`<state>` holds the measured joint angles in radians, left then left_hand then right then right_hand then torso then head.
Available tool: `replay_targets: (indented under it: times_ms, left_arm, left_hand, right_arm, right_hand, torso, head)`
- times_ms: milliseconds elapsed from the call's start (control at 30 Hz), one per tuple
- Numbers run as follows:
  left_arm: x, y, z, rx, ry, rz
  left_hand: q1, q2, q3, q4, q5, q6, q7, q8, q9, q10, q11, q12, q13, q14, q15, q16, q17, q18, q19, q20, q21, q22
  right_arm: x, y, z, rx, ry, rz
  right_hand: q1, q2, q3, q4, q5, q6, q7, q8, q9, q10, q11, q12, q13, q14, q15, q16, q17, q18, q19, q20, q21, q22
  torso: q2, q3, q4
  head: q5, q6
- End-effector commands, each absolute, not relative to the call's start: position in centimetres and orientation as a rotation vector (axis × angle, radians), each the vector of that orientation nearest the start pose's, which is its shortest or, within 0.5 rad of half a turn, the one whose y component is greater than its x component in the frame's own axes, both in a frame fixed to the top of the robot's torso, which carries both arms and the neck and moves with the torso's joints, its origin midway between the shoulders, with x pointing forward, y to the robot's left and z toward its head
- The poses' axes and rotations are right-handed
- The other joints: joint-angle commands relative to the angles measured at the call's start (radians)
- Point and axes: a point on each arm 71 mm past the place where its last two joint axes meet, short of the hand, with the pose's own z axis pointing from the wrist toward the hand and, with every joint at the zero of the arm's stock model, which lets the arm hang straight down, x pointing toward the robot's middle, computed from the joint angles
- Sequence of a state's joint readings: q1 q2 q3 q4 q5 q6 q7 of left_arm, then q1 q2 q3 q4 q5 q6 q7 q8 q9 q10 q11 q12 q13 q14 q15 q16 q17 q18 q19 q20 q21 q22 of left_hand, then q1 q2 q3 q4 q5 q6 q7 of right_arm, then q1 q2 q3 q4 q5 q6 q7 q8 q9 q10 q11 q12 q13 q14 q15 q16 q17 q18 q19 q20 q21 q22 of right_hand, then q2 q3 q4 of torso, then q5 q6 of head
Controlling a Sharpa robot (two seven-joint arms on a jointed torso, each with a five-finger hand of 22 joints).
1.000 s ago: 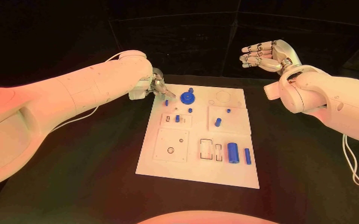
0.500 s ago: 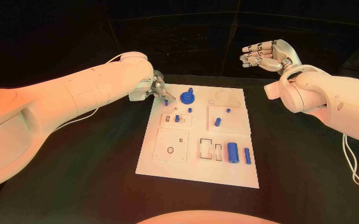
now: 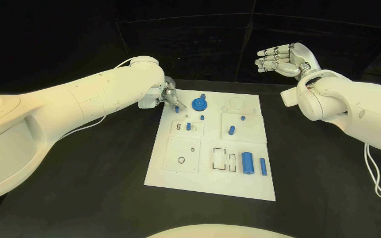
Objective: Assemble the parts on the task board
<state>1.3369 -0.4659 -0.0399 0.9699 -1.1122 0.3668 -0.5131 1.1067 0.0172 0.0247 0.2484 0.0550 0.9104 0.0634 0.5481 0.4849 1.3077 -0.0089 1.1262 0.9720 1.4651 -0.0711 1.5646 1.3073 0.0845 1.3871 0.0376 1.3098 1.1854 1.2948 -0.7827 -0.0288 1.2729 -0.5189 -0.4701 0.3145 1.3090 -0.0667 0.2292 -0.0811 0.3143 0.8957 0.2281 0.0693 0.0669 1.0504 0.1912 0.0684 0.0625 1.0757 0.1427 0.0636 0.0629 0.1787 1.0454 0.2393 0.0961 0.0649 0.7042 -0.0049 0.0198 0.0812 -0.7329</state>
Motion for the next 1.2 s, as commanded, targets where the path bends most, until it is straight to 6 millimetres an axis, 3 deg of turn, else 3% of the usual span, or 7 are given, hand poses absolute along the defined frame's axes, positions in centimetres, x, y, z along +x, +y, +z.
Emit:
replay_targets:
  times_ms: [33, 233, 467, 533, 800, 1000, 1200]
  left_arm:
    - [58.1, 18.5, -18.6, -0.128, 2.354, -0.195]
    - [58.1, 18.5, -18.6, -0.132, 2.350, -0.194]
    - [58.1, 18.5, -18.5, -0.143, 2.331, -0.201]
    - [58.1, 18.4, -18.5, -0.148, 2.321, -0.205]
    - [57.8, 18.7, -18.2, -0.196, 2.298, -0.258]
    - [57.0, 19.2, -17.9, -0.231, 2.280, -0.311]
    - [55.9, 19.4, -17.5, -0.245, 2.251, -0.359]
  left_hand:
    - [0.020, 0.015, 0.007, -0.010, -0.006, 0.010, -0.001, 0.007, -0.001, 0.000, -0.003, 0.002, -0.001, 0.106, -0.002, 0.006, 0.263, 0.002, 0.008, 0.000, 0.002, 0.001]
    - [0.076, 0.049, 0.031, -0.048, -0.006, 0.013, -0.005, 0.017, 0.000, -0.001, -0.006, 0.001, -0.005, 0.106, -0.005, 0.006, 0.263, 0.002, 0.008, -0.002, 0.001, 0.002]
    - [0.192, 0.106, 0.120, -0.138, -0.006, -0.001, -0.017, 0.026, 0.000, -0.006, -0.017, -0.003, -0.010, 0.106, -0.013, 0.006, 0.263, 0.003, 0.007, -0.009, -0.002, 0.001]
    - [0.208, 0.111, 0.146, -0.156, -0.006, -0.001, -0.018, 0.033, 0.004, -0.006, -0.018, -0.004, -0.010, 0.106, -0.014, 0.006, 0.263, 0.002, 0.007, -0.011, -0.002, 0.002]
    - [0.183, 0.090, 0.250, -0.190, -0.007, -0.012, -0.021, 0.076, 0.032, 0.000, -0.021, -0.005, -0.013, 0.106, -0.016, 0.006, 0.263, 0.001, 0.009, -0.014, -0.003, 0.005]
    - [0.156, 0.069, 0.308, -0.201, -0.007, -0.017, -0.024, 0.099, 0.047, 0.006, -0.023, -0.002, -0.010, 0.106, -0.017, 0.006, 0.263, 0.000, 0.011, -0.016, -0.001, 0.011]
    - [0.131, 0.050, 0.355, -0.206, -0.007, -0.018, -0.027, 0.119, 0.063, 0.011, -0.026, 0.000, -0.012, 0.106, -0.019, 0.006, 0.263, -0.001, 0.015, -0.017, 0.003, 0.019]
  right_arm:
    - [54.8, -25.6, -12.9, 0.605, 1.312, 1.107]
    - [54.8, -25.6, -12.9, 0.605, 1.311, 1.106]
    - [54.8, -25.6, -12.9, 0.605, 1.311, 1.106]
    - [54.8, -25.6, -12.9, 0.606, 1.311, 1.105]
    - [54.9, -25.7, -12.9, 0.606, 1.313, 1.105]
    - [54.9, -25.8, -12.9, 0.608, 1.313, 1.101]
    - [54.9, -26.0, -12.9, 0.609, 1.312, 1.097]
  right_hand:
    - [-0.008, 0.005, -0.004, -0.003, 0.005, -0.006, 0.026, -0.002, 0.000, -0.006, -0.001, 0.000, 0.000, -0.004, 0.001, -0.001, 0.000, 0.004, 0.004, 0.005, -0.005, 0.001]
    - [-0.008, 0.006, -0.004, -0.003, 0.005, -0.006, 0.025, -0.002, 0.000, -0.006, -0.001, 0.000, 0.000, -0.004, 0.001, -0.001, 0.000, 0.004, 0.004, 0.005, -0.006, 0.001]
    - [-0.007, 0.007, -0.003, -0.004, 0.006, -0.006, 0.025, -0.002, 0.000, -0.006, -0.001, 0.000, 0.000, -0.004, 0.001, -0.001, 0.000, 0.005, 0.005, 0.005, -0.006, 0.001]
    - [-0.007, 0.007, -0.003, -0.004, 0.006, -0.006, 0.025, -0.002, 0.000, -0.006, -0.001, 0.000, 0.000, -0.004, 0.001, -0.001, 0.000, 0.005, 0.005, 0.005, -0.006, 0.001]
    - [-0.007, 0.007, -0.003, -0.004, 0.006, -0.006, 0.025, -0.002, 0.000, -0.006, -0.001, 0.000, 0.000, -0.004, 0.001, -0.001, 0.000, 0.005, 0.005, 0.005, -0.006, 0.001]
    - [-0.007, 0.007, -0.003, -0.004, 0.006, -0.006, 0.025, -0.002, 0.000, -0.006, -0.001, 0.000, 0.000, -0.004, 0.001, -0.001, 0.000, 0.005, 0.005, 0.005, -0.006, 0.001]
    - [-0.007, 0.008, -0.002, -0.004, 0.006, -0.006, 0.025, -0.002, 0.000, -0.006, -0.001, 0.000, -0.001, -0.004, 0.001, -0.001, -0.001, 0.005, 0.005, 0.005, -0.007, 0.001]
  torso:
    - [0.000, -0.0001, 0.0006]
    - [0.000, -0.0005, 0.0005]
    - [0.000, -0.0003, -0.0001]
    - [0.000, -0.0005, -0.0003]
    - [-0.001, -0.0001, 0.0013]
    - [-0.002, 0.0004, 0.0045]
    - [-0.001, -0.0005, 0.0037]
  head:
    - [-0.001, -0.002]
    - [0.000, -0.004]
    - [-0.001, -0.005]
    - [0.000, -0.006]
    - [-0.001, -0.009]
    - [-0.002, -0.011]
    - [0.001, -0.010]
